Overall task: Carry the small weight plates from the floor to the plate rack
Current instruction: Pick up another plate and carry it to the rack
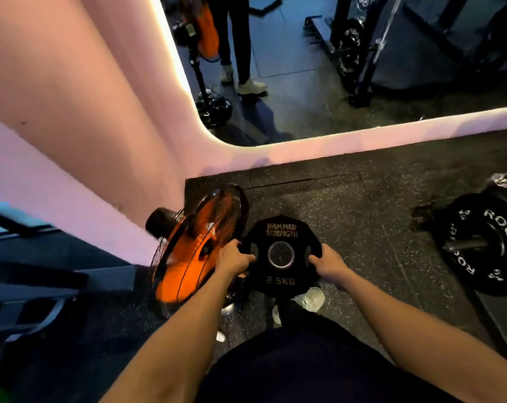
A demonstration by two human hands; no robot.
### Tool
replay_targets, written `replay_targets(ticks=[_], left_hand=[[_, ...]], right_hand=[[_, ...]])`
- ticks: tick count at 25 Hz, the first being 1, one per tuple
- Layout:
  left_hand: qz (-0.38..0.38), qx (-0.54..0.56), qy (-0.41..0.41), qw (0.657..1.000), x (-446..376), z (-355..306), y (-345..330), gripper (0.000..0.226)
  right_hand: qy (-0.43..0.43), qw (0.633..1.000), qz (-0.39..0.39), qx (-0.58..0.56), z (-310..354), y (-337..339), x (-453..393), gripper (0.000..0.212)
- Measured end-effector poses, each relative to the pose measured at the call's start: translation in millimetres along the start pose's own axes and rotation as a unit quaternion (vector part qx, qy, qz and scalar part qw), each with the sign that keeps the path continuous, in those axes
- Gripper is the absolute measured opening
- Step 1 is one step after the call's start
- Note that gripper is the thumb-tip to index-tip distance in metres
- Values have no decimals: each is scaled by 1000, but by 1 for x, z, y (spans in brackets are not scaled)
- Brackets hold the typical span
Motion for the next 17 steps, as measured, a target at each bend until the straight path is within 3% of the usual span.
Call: replay_targets(ticks=[9,12,17], left_hand=[[98,-100,-114,984,-121,-203,-53,40],[166,-143,-170,961,-137,-271,-96,40],[281,-221,-273,893,-133,-362,-178,35]], right_hand=[[-107,979,-129,-120,-18,130,-89,30],[-175,947,-195,-184,-50,164,-83,29],[-301,873,-283,-258,-97,192,-56,34]])
Point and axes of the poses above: each hand's wrist, its own x-axis away from the middle knuckle, its own y-axis out of the back of the hand, z = x × y, the point moved 8 cm from there along -x, towards the middle knuckle, and after that the axes turned 3 degrees about -z, right-handed, at the moved point
